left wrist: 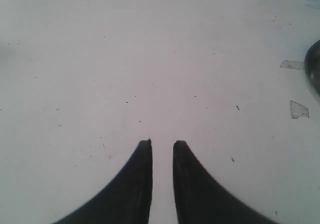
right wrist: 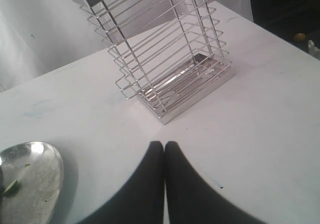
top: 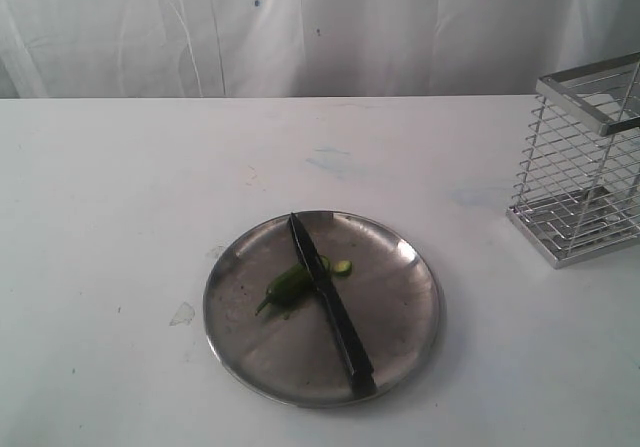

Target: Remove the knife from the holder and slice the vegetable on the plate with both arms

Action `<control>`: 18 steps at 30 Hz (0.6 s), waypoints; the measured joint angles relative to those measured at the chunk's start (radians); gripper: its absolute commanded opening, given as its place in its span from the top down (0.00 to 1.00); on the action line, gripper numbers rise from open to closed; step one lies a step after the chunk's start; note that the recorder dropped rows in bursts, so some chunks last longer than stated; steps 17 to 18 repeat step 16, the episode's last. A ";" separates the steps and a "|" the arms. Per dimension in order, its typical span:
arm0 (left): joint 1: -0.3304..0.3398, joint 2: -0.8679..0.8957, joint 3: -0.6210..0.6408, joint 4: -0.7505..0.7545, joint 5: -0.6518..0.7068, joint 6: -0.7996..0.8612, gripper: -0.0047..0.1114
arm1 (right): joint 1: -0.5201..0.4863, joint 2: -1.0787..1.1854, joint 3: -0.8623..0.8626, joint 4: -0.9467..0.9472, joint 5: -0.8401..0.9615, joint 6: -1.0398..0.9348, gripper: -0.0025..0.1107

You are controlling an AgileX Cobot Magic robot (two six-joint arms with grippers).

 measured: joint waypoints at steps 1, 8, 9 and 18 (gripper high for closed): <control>0.005 0.000 0.000 0.000 0.000 0.000 0.77 | 0.000 0.000 0.000 0.000 0.000 0.000 0.98; 0.007 0.000 0.000 0.000 0.000 0.000 0.77 | 0.000 0.000 0.000 0.000 0.000 0.000 0.98; 0.007 0.000 0.000 0.000 0.000 0.000 0.77 | 0.000 0.000 0.000 0.000 0.000 0.000 0.98; 0.007 0.000 0.000 0.000 0.000 0.000 0.77 | 0.000 0.000 0.000 0.000 0.000 0.000 0.98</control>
